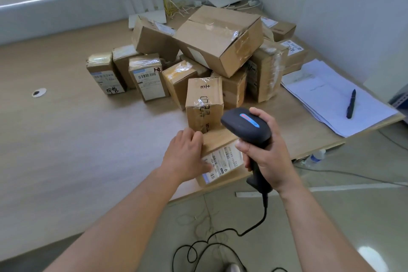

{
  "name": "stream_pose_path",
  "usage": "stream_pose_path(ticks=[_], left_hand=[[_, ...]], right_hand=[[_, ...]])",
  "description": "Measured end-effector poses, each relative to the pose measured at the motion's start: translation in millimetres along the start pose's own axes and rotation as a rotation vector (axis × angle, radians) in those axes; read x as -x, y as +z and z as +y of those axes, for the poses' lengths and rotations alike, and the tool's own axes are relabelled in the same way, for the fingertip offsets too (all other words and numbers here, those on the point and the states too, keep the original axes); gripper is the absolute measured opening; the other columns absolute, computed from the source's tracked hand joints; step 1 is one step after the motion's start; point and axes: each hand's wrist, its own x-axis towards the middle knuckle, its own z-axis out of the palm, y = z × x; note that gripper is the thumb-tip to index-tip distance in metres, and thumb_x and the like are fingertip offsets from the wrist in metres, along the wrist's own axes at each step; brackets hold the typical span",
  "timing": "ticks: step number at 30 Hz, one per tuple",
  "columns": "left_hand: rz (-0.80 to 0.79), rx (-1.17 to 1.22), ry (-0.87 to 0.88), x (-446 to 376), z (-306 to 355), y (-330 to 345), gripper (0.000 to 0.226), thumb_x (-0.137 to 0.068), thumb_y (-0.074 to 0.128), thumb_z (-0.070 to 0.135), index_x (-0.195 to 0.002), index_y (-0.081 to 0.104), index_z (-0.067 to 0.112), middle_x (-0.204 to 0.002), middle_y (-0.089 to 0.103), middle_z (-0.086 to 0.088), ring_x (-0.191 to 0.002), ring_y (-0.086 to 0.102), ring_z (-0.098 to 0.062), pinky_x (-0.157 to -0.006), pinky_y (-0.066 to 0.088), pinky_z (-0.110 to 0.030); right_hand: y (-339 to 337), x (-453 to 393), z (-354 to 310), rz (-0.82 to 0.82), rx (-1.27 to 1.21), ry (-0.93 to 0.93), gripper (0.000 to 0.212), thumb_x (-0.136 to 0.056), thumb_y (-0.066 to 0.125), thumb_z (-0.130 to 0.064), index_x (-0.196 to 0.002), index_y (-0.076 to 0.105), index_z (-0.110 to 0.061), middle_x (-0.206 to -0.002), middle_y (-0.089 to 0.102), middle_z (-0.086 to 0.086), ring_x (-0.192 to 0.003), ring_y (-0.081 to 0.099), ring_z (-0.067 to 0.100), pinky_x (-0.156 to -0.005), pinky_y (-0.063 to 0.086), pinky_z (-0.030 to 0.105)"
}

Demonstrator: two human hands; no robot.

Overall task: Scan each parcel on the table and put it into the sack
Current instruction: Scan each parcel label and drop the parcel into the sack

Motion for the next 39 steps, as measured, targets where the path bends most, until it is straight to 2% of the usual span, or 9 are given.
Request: stream_pose_path(ticks=[4,8,11,15,17,22,25,28,39], left_hand=[[-0.142,0.067,0.019,5,2,1,0.049,-0.071,0.074,0.049,-0.092,0.036,0.026,-0.128,0.040,0.005,-0.109,0.040,-0.013,-0.080,0.039,-0.026],[-0.216,0.072,-0.008,7,-1,-6,0.046,-0.073,0.073,0.050,-0.091,0.037,0.028,-0.114,0.046,0.006,-0.093,0.044,-0.011,-0.074,0.044,-0.028],[-0.236,0.241,-0.107,17,-17,-12,0.060,-0.074,0.075,0.044,-0.116,0.035,0.031,-0.117,0.044,0.006,-0.096,0.050,-0.011,-0.074,0.045,-0.026],[-0.271,0.386,-0.215,46,-53,-17,0.102,-0.078,0.072,0.040,-0.150,-0.001,0.037,-0.130,0.033,0.002,-0.103,0.045,-0.014,-0.082,0.042,-0.026],[-0.237,0.482,-0.277,62,-74,-18,0.102,-0.078,0.072,0.036,-0.151,0.001,0.033,-0.128,0.032,0.003,-0.105,0.044,-0.013,-0.083,0.040,-0.025],[-0.017,0.830,-0.463,95,-124,-21,0.081,-0.061,0.078,0.026,-0.131,0.039,0.018,-0.114,0.047,0.000,-0.099,0.055,-0.015,-0.080,0.052,-0.031],[0.165,0.976,-0.537,112,-149,-25,0.072,-0.067,0.082,0.016,-0.125,0.040,0.014,-0.112,0.055,0.002,-0.099,0.057,-0.013,-0.072,0.048,-0.023],[0.273,1.024,-0.588,126,-173,-30,0.072,-0.073,0.081,0.021,-0.130,0.037,0.017,-0.114,0.055,0.006,-0.103,0.054,-0.015,-0.079,0.044,-0.027],[0.515,1.236,-0.657,150,-237,-55,0.068,-0.078,0.077,0.024,-0.136,0.042,0.018,-0.128,0.058,-0.001,-0.116,0.055,-0.022,-0.091,0.045,-0.033]], right_hand=[[1,1,0,-0.020,-0.012,0.008,0.069,-0.082,0.071,0.006,-0.126,0.051,-0.043,-0.091,0.058,0.009,-0.046,0.049,0.025,-0.046,0.046,0.035],[4,1,1,-0.029,-0.016,0.009,0.070,-0.083,0.070,0.007,-0.128,0.051,-0.043,-0.094,0.055,0.011,-0.049,0.053,0.019,-0.048,0.048,0.031],[15,3,1,-0.059,-0.018,0.008,0.069,-0.082,0.073,0.002,-0.128,0.050,-0.044,-0.089,0.055,0.009,-0.048,0.052,0.020,-0.048,0.047,0.034],[44,5,-1,-0.097,-0.039,0.001,0.069,-0.083,0.072,0.004,-0.122,0.052,-0.049,-0.082,0.059,0.001,-0.046,0.047,0.025,-0.045,0.043,0.033],[64,6,-4,-0.127,-0.052,-0.002,0.070,-0.083,0.070,0.007,-0.121,0.053,-0.049,-0.085,0.060,0.004,-0.047,0.046,0.026,-0.043,0.043,0.032],[116,4,-10,-0.210,-0.048,-0.009,0.068,-0.082,0.072,0.004,-0.126,0.051,-0.044,-0.102,0.056,0.016,-0.049,0.047,0.028,-0.044,0.044,0.033],[145,5,-15,-0.247,-0.045,-0.010,0.069,-0.083,0.071,0.006,-0.124,0.052,-0.047,-0.102,0.056,0.015,-0.048,0.048,0.027,-0.044,0.044,0.032],[172,9,-18,-0.278,-0.033,-0.005,0.071,-0.083,0.071,0.006,-0.123,0.051,-0.049,-0.107,0.055,0.017,-0.050,0.049,0.029,-0.045,0.045,0.034],[251,39,-25,-0.449,-0.094,0.034,0.063,-0.073,0.073,-0.008,-0.115,0.055,-0.053,-0.106,0.062,0.018,-0.046,0.050,0.026,-0.044,0.043,0.033]])
